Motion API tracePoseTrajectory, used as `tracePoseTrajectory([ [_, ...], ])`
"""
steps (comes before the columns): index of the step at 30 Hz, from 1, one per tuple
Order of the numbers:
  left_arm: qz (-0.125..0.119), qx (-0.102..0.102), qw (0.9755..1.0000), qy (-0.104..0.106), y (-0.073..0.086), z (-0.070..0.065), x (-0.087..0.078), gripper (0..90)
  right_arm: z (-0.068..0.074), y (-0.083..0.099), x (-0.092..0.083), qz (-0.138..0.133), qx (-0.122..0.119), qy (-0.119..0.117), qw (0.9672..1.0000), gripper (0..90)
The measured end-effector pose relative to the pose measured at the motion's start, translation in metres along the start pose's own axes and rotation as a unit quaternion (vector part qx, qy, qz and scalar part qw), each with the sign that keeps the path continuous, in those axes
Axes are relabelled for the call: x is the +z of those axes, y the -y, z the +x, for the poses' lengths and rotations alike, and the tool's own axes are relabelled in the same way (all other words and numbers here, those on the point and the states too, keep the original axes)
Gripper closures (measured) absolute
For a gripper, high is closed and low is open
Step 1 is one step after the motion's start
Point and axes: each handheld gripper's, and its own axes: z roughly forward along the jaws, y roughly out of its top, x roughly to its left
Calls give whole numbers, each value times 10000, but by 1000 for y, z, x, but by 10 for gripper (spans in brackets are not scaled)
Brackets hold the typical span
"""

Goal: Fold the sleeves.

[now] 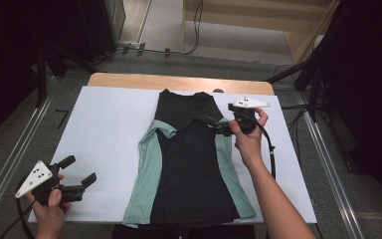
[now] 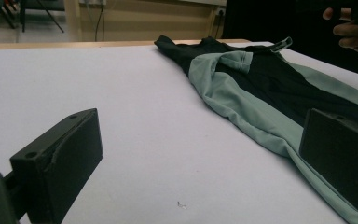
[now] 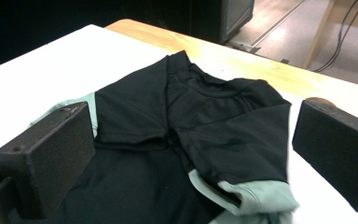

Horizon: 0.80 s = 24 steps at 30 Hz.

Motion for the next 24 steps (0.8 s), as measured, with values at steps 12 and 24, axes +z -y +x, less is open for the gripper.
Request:
tracePoseTrajectory([
  [12,30,5,10000,6,0,-1,1,0,-6,15,-30,-287,-31,172,9994,0],
  [24,62,62,10000,-2,0,-2,2,0,-11,36,-54,-424,39,270,9987,0],
])
